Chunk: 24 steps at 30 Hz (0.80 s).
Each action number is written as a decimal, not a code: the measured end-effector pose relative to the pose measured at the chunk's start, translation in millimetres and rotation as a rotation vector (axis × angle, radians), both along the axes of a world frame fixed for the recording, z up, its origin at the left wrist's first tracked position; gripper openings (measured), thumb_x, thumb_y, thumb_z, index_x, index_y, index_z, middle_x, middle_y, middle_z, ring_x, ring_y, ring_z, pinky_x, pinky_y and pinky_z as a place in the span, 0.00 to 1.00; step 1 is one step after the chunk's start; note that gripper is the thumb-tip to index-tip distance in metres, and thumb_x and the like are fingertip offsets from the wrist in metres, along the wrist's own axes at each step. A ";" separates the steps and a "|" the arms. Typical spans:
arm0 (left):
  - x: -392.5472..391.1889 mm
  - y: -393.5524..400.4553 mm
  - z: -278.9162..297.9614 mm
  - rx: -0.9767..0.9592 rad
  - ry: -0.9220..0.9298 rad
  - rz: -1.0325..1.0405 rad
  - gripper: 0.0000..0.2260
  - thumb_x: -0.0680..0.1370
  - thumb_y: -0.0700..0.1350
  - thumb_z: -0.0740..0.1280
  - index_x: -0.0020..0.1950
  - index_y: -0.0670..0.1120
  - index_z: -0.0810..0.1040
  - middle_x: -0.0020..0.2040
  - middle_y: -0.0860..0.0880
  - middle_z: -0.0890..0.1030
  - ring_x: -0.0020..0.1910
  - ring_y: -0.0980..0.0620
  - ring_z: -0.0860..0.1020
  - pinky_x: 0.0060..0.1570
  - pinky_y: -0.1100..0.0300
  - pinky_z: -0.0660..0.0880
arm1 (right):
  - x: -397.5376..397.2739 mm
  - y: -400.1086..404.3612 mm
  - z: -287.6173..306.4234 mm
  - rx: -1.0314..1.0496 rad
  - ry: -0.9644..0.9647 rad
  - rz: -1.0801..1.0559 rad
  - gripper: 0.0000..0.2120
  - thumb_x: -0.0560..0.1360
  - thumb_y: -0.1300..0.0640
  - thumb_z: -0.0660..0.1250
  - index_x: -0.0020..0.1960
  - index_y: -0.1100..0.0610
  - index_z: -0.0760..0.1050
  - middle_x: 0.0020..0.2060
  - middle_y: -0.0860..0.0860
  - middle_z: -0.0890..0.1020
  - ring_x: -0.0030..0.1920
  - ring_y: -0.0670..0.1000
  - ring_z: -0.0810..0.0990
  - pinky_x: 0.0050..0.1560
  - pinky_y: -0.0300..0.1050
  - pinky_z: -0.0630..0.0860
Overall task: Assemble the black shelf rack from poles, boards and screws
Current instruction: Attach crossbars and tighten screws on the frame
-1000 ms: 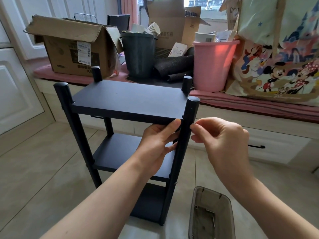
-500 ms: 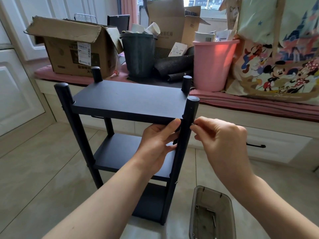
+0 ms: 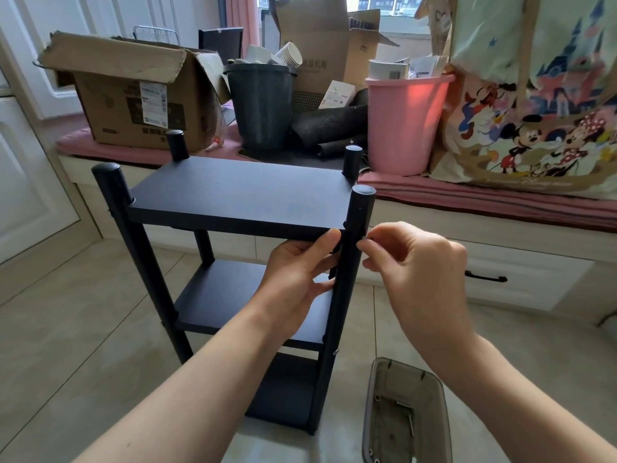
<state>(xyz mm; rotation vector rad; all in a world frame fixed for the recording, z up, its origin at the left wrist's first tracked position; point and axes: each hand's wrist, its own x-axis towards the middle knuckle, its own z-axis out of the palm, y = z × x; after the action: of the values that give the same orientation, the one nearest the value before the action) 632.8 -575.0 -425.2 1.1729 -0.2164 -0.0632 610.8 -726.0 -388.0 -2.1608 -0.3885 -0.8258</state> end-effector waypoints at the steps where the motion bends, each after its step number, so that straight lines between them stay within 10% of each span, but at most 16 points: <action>1: -0.7 0.0 -0.2 0.001 -0.007 -0.003 0.11 0.77 0.51 0.69 0.55 0.50 0.86 0.59 0.46 0.84 0.60 0.46 0.82 0.58 0.44 0.75 | -0.6 -0.6 0.3 0.042 0.026 0.019 0.03 0.74 0.59 0.74 0.46 0.58 0.84 0.35 0.46 0.84 0.35 0.42 0.83 0.41 0.32 0.78; 15: -1.7 -2.9 0.6 0.001 0.000 0.039 0.10 0.75 0.52 0.70 0.51 0.51 0.87 0.57 0.45 0.85 0.60 0.47 0.82 0.60 0.41 0.75 | 2.7 -2.2 1.0 0.192 0.116 0.118 0.01 0.73 0.59 0.74 0.44 0.55 0.83 0.31 0.43 0.83 0.31 0.40 0.82 0.36 0.28 0.75; 21: -5.8 -13.2 4.3 -0.057 0.025 0.110 0.09 0.76 0.53 0.69 0.47 0.51 0.86 0.56 0.47 0.86 0.59 0.49 0.83 0.59 0.44 0.75 | 11.0 -9.9 7.1 0.061 0.162 0.272 0.37 0.76 0.62 0.71 0.75 0.37 0.59 0.32 0.51 0.80 0.32 0.48 0.80 0.40 0.38 0.79; 24: -7.9 -21.8 7.1 -0.107 0.040 0.189 0.09 0.74 0.53 0.69 0.46 0.49 0.84 0.53 0.46 0.86 0.55 0.48 0.84 0.56 0.49 0.76 | 17.8 -10.9 10.3 -0.038 0.167 0.279 0.37 0.77 0.64 0.68 0.76 0.36 0.58 0.33 0.51 0.78 0.34 0.50 0.78 0.41 0.44 0.78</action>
<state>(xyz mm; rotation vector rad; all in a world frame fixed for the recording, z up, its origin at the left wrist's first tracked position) 624.9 -596.7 -418.1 1.0801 -0.0719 0.0895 628.6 -736.8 -377.7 -2.1289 -0.6070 -0.4822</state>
